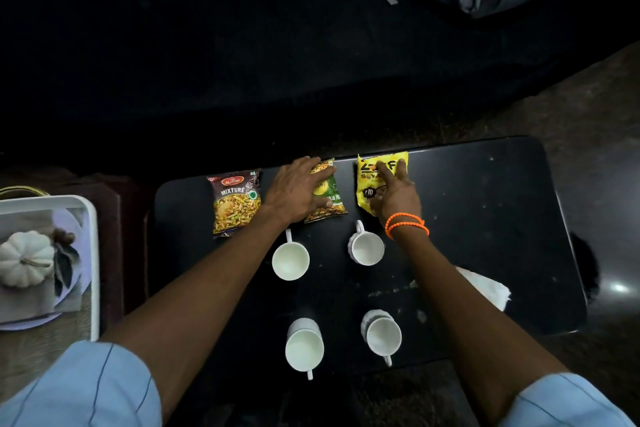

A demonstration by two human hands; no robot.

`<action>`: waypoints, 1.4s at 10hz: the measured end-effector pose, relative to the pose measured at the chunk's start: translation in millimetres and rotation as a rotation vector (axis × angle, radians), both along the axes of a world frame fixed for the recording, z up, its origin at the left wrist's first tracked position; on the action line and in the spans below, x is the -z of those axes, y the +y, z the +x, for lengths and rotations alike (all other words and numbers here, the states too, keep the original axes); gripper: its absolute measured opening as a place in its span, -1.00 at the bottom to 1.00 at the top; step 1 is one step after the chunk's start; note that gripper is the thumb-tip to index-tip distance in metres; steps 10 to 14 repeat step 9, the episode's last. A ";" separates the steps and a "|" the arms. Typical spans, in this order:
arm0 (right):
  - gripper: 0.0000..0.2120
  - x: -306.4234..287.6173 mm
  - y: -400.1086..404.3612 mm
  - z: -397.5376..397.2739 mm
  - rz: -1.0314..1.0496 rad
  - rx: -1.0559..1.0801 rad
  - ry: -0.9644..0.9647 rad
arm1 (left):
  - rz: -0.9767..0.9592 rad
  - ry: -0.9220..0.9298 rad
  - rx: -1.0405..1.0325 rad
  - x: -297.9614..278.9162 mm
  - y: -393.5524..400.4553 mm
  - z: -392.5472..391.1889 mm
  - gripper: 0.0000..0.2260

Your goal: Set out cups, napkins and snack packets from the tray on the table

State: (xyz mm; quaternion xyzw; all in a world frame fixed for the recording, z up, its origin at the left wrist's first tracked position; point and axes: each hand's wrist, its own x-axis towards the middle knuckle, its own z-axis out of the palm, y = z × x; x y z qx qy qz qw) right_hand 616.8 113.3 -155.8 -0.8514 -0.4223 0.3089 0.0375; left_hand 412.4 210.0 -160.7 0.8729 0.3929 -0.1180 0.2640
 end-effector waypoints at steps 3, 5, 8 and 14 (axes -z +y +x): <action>-0.27 -0.6 4.4 4.5 -0.016 -0.034 -0.048 | 0.006 -0.001 0.038 -2.8 2.1 1.9 -0.27; -0.29 -0.8 2.9 8.8 -0.003 -0.096 -0.077 | 0.058 -0.027 0.051 -3.1 0.7 -3.1 -0.30; -0.32 -20.9 -9.3 -1.5 0.174 -0.168 -0.289 | 0.126 -0.115 -0.037 -12.5 -14.4 -25.1 -0.34; -0.33 -40.4 6.5 -8.0 0.269 -0.240 -0.356 | 0.204 -0.154 -0.068 -32.8 -4.1 -27.4 -0.30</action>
